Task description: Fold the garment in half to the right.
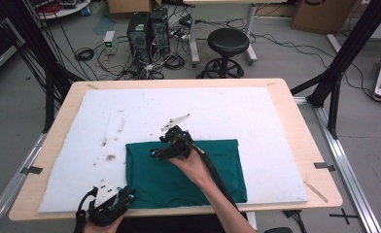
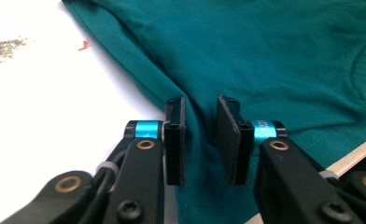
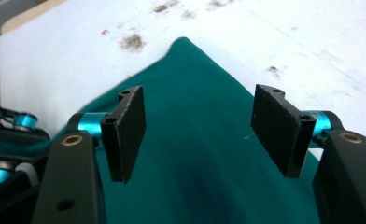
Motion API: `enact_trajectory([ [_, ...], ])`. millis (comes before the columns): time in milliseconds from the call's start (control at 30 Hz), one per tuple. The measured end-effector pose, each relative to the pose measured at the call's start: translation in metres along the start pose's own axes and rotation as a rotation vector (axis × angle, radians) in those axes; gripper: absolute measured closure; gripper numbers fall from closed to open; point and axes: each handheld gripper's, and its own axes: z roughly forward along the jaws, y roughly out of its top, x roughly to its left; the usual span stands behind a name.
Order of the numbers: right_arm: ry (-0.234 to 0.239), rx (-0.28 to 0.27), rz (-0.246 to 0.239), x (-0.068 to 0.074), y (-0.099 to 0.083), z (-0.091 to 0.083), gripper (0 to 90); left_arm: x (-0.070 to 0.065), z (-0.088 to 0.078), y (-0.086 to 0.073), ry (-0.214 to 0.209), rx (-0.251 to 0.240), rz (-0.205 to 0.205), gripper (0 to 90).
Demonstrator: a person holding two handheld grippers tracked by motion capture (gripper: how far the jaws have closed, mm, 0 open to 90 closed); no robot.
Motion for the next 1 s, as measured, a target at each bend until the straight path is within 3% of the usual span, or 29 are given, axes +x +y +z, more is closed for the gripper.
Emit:
enact_trajectory([
  [267,0.036,0.006,-0.002,-0.001,0.011,0.019,36.5,-0.001,0.001,-0.002,-0.013,-0.019,0.004,84.5],
  [533,0.057,0.017,-0.005,-0.005,0.02,0.038,38.9,0.001,0.001,-0.003,-0.026,-0.022,-0.004,85.2],
  [767,0.118,0.04,0.017,-0.006,0.033,0.064,41.7,0.001,0.001,-0.003,-0.028,-0.023,-0.006,85.2],
  [867,0.114,0.035,0.013,-0.004,0.037,0.073,44.4,0.002,0.001,-0.004,-0.031,-0.028,-0.011,85.2],
  [1000,0.105,0.07,0.004,-0.003,0.042,0.085,45.8,0.002,0.001,-0.004,-0.035,-0.032,-0.013,85.2],
])
